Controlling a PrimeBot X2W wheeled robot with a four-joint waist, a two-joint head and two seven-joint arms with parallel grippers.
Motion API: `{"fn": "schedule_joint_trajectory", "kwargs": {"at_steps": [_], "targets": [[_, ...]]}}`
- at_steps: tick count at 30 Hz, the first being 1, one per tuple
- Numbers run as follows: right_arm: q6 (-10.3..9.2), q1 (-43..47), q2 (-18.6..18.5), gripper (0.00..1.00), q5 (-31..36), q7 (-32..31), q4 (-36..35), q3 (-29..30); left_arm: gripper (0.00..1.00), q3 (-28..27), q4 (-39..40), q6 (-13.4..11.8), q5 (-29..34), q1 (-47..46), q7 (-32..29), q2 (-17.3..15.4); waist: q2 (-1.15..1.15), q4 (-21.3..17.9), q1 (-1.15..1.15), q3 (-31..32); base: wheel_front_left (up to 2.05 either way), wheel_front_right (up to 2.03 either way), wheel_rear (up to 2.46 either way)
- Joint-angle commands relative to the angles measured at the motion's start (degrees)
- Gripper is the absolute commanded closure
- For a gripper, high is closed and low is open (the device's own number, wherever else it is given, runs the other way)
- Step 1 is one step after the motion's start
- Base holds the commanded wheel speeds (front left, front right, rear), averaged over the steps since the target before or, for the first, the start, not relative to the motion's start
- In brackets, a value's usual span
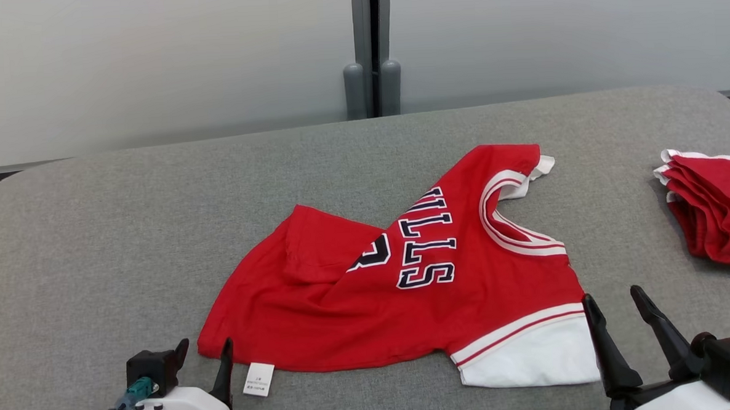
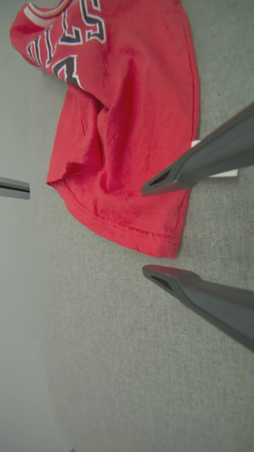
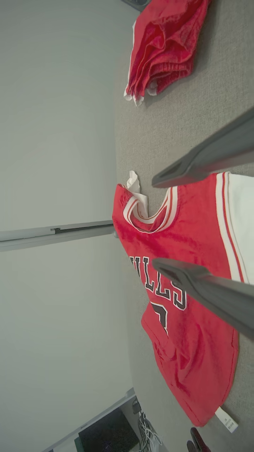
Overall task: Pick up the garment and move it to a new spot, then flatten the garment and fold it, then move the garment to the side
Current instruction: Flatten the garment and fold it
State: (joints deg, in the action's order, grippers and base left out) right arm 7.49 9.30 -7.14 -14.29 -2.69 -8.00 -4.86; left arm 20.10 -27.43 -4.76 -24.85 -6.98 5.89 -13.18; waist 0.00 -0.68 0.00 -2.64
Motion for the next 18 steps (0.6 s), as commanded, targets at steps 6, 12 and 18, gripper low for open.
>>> {"fn": "schedule_joint_trajectory", "kwargs": {"at_steps": [6,12,18], "targets": [[0.0,-0.8,0.2,0.0,-1.5,1.5,3.7,-0.3,1.0,-1.5,-10.0,2.1,-3.0,-4.3,-0.6,0.9,0.0,-2.2,0.0,-3.4,0.0,0.0,0.0],[0.0,1.9,0.4,0.0,-2.3,1.5,8.1,1.4,1.0,-1.7,-13.9,3.5,-3.9,-5.5,1.7,1.1,0.0,-2.3,0.0,-4.3,0.0,0.0,0.0],[0.0,3.4,0.5,0.0,-4.5,2.0,14.8,0.3,1.0,-1.9,-16.4,4.3,-4.1,-7.3,4.3,1.1,0.0,-1.9,0.0,-5.3,0.0,0.0,0.0]]}}
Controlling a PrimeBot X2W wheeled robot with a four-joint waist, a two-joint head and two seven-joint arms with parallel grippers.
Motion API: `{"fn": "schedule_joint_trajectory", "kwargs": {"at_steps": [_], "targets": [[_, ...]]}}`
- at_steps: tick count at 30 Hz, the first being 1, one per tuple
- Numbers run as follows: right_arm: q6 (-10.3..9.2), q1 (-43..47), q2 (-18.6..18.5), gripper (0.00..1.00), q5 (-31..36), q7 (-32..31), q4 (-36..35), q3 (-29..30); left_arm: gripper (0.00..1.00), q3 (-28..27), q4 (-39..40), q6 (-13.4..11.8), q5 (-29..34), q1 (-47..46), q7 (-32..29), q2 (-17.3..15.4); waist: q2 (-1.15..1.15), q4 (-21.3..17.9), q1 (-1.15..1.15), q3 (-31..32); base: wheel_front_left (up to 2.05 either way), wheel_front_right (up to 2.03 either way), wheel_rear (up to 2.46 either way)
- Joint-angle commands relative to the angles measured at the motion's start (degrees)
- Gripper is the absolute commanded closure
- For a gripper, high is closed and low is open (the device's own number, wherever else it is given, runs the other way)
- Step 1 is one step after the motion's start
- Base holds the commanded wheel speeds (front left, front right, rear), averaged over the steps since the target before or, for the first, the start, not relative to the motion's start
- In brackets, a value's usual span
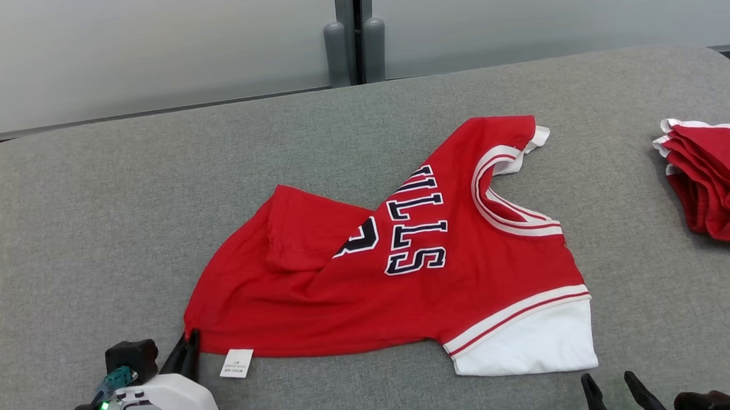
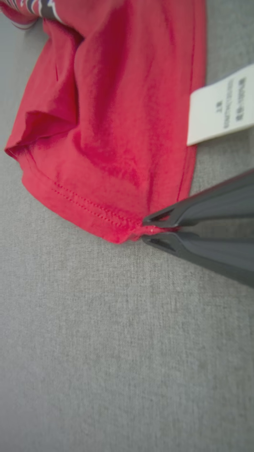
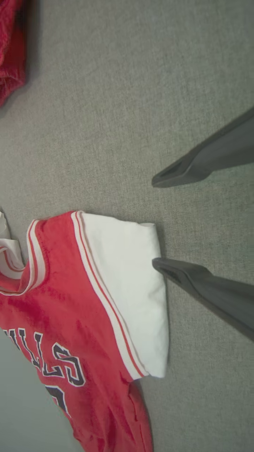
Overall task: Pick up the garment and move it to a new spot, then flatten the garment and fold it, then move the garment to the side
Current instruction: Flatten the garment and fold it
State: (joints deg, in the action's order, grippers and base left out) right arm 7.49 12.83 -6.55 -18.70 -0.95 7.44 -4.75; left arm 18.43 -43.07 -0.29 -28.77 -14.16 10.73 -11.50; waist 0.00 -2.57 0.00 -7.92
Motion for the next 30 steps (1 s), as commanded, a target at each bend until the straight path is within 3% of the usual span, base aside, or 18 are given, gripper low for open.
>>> {"fn": "schedule_joint_trajectory", "kwargs": {"at_steps": [1,7,8,9,10,11,18,26,27,30], "targets": [[0.0,-1.0,-0.2,0.0,-0.5,0.6,0.5,-0.3,1.0,-0.3,-1.0,-0.2,-0.2,-0.3,-0.1,-0.5,0.0,0.0,0.0,-0.2,0.0,0.0,0.0],[0.0,-6.5,-0.6,0.0,-2.4,1.7,7.5,-3.0,1.0,-0.1,-2.1,0.2,0.0,-1.9,1.5,-0.2,0.0,0.5,0.0,-1.2,0.0,0.0,0.0],[0.0,-7.4,-0.9,0.1,-2.7,1.7,8.5,-3.8,1.0,0.0,-2.2,0.3,0.0,-2.1,1.7,-0.2,0.0,0.6,0.0,-1.4,0.0,0.0,0.0],[0.0,-8.3,-1.2,0.55,-3.3,2.1,9.3,-4.2,1.0,0.0,-2.2,0.4,0.0,-2.3,2.0,-0.2,0.0,0.8,0.0,-1.5,0.0,0.0,0.0],[0.0,-8.7,-1.4,0.93,-3.9,2.1,9.9,-4.7,1.0,-0.2,-2.0,0.5,-0.1,-2.4,2.4,-0.1,0.0,1.0,0.0,-1.5,0.0,0.0,0.0],[0.0,-9.0,-1.7,1.0,-4.2,2.4,10.3,-5.1,1.0,-0.4,-1.7,0.5,-0.2,-2.4,2.7,-0.1,0.0,1.2,0.0,-1.4,0.0,0.0,0.0],[0.0,-11.5,-4.5,1.0,-3.0,7.4,3.7,-4.2,1.0,-3.5,8.4,-1.4,0.5,-0.7,4.4,0.1,0.0,2.0,0.0,-1.2,0.0,0.0,0.0],[-0.01,-16.1,-7.9,1.0,1.3,7.1,-11.4,0.8,1.0,-5.7,34.2,-4.0,6.0,1.5,4.5,-1.1,0.0,2.7,0.0,0.4,0.0,0.0,0.0],[0.0,-17.0,-8.8,1.0,2.9,6.7,-15.9,2.3,1.0,-5.1,40.4,-4.4,7.4,1.1,4.5,-1.4,0.0,3.1,0.0,1.2,0.0,0.0,0.0],[-0.01,-18.5,-10.1,1.0,4.5,5.8,-22.3,5.1,1.0,-4.8,49.4,-5.0,8.7,-0.4,4.2,-1.7,0.0,3.3,0.0,2.3,0.0,0.0,0.0]]}}
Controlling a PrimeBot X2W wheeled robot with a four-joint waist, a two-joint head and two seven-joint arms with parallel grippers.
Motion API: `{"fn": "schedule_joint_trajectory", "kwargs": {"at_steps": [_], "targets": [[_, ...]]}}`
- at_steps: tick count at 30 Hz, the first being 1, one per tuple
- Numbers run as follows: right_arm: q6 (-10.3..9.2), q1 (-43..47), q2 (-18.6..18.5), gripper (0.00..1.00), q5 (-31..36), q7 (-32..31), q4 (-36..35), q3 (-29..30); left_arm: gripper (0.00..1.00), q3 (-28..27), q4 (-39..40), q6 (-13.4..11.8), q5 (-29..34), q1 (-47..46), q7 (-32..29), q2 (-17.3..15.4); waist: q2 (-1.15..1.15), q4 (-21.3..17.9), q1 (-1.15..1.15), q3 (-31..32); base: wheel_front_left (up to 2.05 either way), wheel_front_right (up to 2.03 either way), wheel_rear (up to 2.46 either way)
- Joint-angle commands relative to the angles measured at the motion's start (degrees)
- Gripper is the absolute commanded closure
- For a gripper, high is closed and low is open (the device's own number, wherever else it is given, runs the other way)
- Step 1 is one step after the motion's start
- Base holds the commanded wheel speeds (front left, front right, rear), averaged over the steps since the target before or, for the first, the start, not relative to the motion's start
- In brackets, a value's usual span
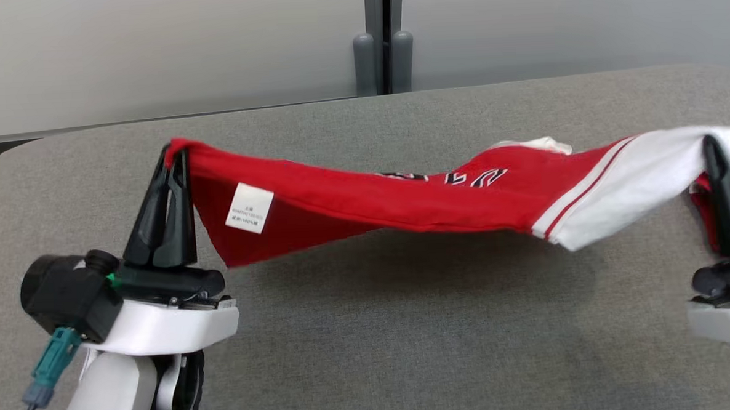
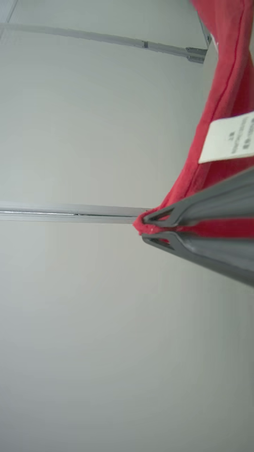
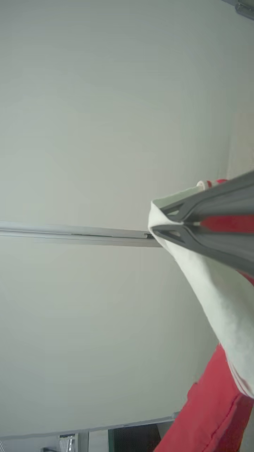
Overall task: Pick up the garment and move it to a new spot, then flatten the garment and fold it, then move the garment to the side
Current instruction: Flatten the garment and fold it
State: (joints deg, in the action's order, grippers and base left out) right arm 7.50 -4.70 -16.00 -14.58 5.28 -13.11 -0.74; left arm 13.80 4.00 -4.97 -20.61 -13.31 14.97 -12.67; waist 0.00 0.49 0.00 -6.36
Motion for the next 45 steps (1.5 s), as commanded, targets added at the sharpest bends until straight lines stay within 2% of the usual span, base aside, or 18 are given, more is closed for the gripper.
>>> {"fn": "schedule_joint_trajectory", "kwargs": {"at_steps": [1,4,12,16,22,29,34,39,45], "targets": [[-0.02,-1.7,-1.1,1.0,0.9,-0.9,-3.7,2.0,1.0,-0.2,4.8,-0.6,1.0,-2.0,-0.3,-0.7,0.0,0.3,0.0,1.2,0.0,0.0,0.0],[-0.02,-3.9,-2.4,1.0,2.0,-2.8,-8.8,4.4,1.0,-0.6,11.6,-1.4,2.1,-4.0,-2.0,-1.4,0.0,0.1,0.0,2.6,0.0,0.0,0.0],[-0.02,-8.3,-3.9,1.0,0.8,-6.8,-14.0,7.6,1.0,-2.0,20.0,-3.2,2.3,-7.3,-7.0,-2.6,0.0,-0.5,0.0,4.2,0.0,0.0,0.0],[-0.02,-9.7,-3.7,1.0,-0.7,-7.8,-13.6,8.3,1.0,-2.8,19.8,-2.9,1.3,-8.4,-8.1,-3.0,0.0,-0.6,0.0,3.6,0.0,0.0,0.0],[-0.02,-15.3,-4.0,1.0,-2.9,-7.7,-9.7,7.3,1.0,-2.6,16.2,-1.1,-0.6,-13.6,-8.2,-2.6,0.0,-0.4,0.0,0.2,0.0,0.0,0.0],[-0.02,-29.0,-6.4,1.0,-4.8,-6.0,-1.1,3.5,1.0,-2.7,3.5,1.6,-3.8,-26.9,-6.9,-0.4,0.0,1.0,0.0,-6.7,0.0,0.0,0.0],[-0.02,-44.6,-7.4,1.0,-6.5,-3.9,8.8,-1.1,1.0,-3.6,-7.8,3.6,-4.7,-39.2,-4.6,0.5,0.0,1.2,0.0,-10.6,0.0,0.0,0.0],[-0.01,-59.0,-5.7,1.0,-7.7,-1.1,21.8,-6.7,1.0,-4.1,-20.7,5.0,-4.6,-49.3,-2.2,1.6,0.0,1.0,0.0,-12.8,0.0,0.0,0.0],[-0.02,-66.1,-1.5,1.0,-10.0,2.6,39.7,-13.0,1.0,-3.5,-40.1,7.2,-5.0,-54.6,-0.8,2.8,0.0,0.0,0.0,-14.2,0.0,0.0,0.0]]}}
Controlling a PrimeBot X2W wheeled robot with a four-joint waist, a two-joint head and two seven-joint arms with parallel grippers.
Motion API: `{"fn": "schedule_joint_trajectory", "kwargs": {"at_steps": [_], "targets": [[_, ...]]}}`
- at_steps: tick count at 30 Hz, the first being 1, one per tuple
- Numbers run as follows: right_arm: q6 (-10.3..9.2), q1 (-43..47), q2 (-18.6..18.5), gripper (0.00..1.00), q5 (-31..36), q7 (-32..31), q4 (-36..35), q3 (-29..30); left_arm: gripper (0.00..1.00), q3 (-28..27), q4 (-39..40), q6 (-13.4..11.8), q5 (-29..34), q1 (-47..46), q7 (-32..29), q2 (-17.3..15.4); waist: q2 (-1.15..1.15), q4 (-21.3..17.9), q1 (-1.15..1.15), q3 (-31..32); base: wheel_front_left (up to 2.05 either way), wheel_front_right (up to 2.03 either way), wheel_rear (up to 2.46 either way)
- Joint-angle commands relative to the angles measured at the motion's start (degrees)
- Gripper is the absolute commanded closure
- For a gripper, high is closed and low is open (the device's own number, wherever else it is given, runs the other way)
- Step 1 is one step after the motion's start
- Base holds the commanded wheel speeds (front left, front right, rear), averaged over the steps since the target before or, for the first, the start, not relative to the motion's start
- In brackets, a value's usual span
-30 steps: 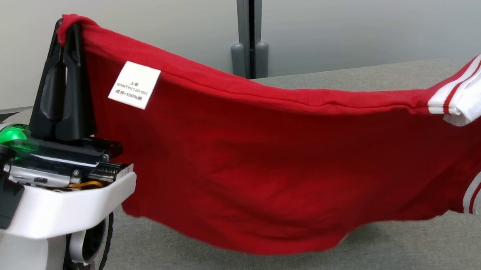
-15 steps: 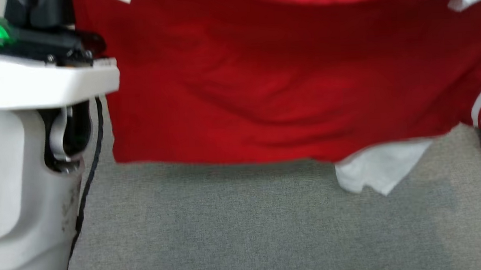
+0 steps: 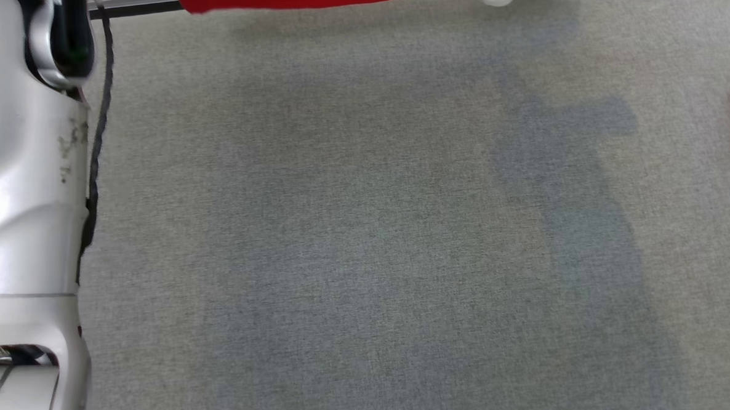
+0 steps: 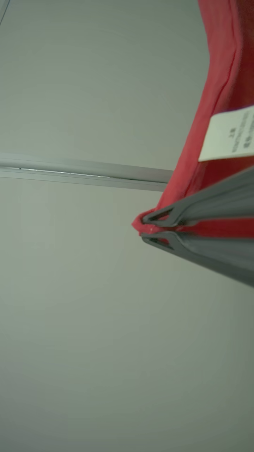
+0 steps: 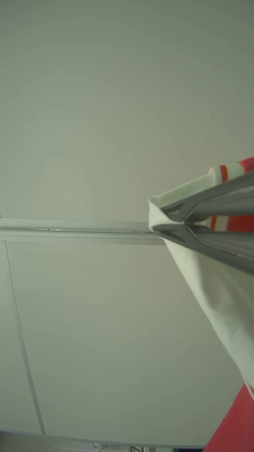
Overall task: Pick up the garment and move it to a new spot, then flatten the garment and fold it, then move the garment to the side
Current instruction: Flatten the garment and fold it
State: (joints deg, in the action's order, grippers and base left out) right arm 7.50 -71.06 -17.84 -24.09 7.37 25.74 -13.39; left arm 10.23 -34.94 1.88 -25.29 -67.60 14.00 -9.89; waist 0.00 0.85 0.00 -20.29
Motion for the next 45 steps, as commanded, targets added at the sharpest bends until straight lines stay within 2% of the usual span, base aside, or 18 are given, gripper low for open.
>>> {"fn": "schedule_joint_trajectory", "kwargs": {"at_steps": [1,3,4,10,15,22,30,36,40,45], "targets": [[-0.02,0.3,1.2,1.0,-0.8,1.2,3.9,-1.2,1.0,0.1,-4.3,0.8,-0.4,-0.5,0.4,0.5,0.0,-0.7,0.0,-0.5,0.0,0.0,0.0],[-0.01,1.6,3.0,1.0,-2.2,2.8,9.0,-3.0,1.0,0.1,-10.4,1.7,-1.1,0.2,0.7,1.2,0.0,-1.2,0.0,-1.1,0.0,0.0,0.0],[-0.01,1.6,3.0,1.0,-2.2,2.8,9.0,-3.0,1.0,0.1,-10.4,1.7,-1.1,0.2,0.7,1.2,0.0,-1.2,0.0,-1.1,0.0,0.0,0.0],[-0.01,11.7,7.6,1.0,-7.4,6.6,19.5,-8.4,1.0,-0.3,-24.2,3.8,-2.7,6.6,1.2,3.1,0.0,-2.6,0.0,-2.1,0.0,0.0,0.0],[-0.01,23.6,8.8,1.0,-12.8,7.9,20.6,-10.8,1.0,-4.0,-24.2,4.6,-4.4,15.7,1.2,4.1,0.0,-2.8,0.0,-1.9,0.0,0.0,0.0],[0.0,41.9,7.7,1.0,-15.4,7.8,9.2,-6.7,1.0,-8.6,-16.0,5.1,-2.4,30.2,1.2,4.9,0.0,-2.2,0.0,1.3,0.0,0.0,0.0],[-0.01,63.3,6.0,1.0,-14.7,7.6,-3.7,-2.0,1.0,-10.7,-4.3,5.3,0.8,48.3,1.1,5.7,0.0,-1.5,0.0,9.0,0.0,0.0,0.0],[-0.02,76.6,6.3,1.0,-13.2,1.4,-12.2,2.1,1.0,-10.1,4.1,4.0,1.7,61.6,0.3,5.6,0.0,-1.6,0.0,13.5,0.0,0.0,0.0],[-0.02,84.3,7.7,1.0,-11.2,-3.9,-18.9,6.0,1.0,-10.1,13.1,2.5,1.2,69.4,-3.5,5.3,0.0,-1.6,0.0,14.8,0.0,0.0,0.0],[-0.02,91.0,10.2,1.0,-8.5,-11.1,-25.7,10.1,1.0,-9.8,26.7,-0.5,1.2,79.3,-10.7,4.4,0.0,-1.7,0.0,16.5,0.0,0.0,0.0]]}}
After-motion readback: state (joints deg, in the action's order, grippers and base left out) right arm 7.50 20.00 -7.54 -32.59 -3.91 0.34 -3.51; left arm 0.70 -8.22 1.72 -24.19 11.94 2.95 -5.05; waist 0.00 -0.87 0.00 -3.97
